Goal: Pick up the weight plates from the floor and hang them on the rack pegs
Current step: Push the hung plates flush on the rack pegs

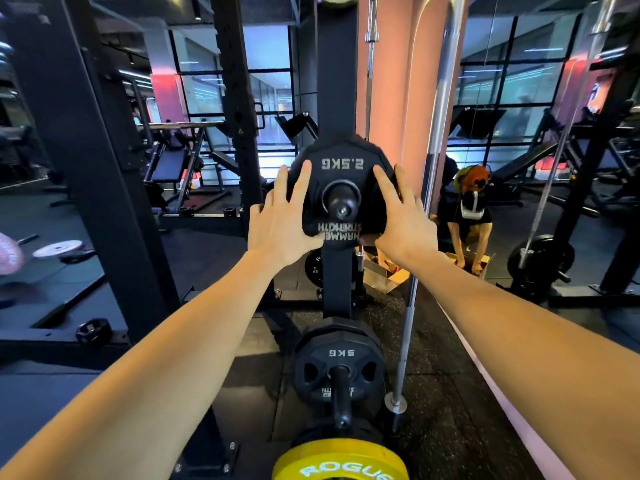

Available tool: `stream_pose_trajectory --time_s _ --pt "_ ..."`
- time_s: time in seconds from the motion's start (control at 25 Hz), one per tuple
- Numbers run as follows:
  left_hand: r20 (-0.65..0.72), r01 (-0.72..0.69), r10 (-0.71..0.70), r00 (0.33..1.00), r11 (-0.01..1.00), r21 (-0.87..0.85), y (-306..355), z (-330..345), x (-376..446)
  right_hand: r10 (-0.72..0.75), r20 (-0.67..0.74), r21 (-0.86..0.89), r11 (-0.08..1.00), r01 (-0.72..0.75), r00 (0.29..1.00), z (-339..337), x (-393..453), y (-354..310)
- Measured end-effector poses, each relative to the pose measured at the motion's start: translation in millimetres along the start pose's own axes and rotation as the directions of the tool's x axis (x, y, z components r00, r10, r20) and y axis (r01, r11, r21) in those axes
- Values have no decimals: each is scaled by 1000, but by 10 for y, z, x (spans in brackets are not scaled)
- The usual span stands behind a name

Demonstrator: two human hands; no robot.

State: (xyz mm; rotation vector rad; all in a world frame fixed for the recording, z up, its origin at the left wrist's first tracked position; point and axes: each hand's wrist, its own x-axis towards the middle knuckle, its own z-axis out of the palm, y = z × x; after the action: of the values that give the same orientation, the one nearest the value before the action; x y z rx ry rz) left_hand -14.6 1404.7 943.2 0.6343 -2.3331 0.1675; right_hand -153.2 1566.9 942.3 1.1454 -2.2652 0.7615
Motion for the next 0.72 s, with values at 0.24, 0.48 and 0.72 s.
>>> stream_pose_trajectory --time_s 0.24,0.48,0.72 --pt "134 37 -31 991 999 -39 -259 861 -918 16 55 -19 1000 -15 998 775 -809 384" --pt "264 15 1 965 998 -59 -338 1929 -1913 -13 221 -62 998 28 975 1853 -1763 849" --pt "190 32 -23 981 999 -43 -455 2889 -2710 -18 195 -78 996 34 981 2870 -2535 1228"
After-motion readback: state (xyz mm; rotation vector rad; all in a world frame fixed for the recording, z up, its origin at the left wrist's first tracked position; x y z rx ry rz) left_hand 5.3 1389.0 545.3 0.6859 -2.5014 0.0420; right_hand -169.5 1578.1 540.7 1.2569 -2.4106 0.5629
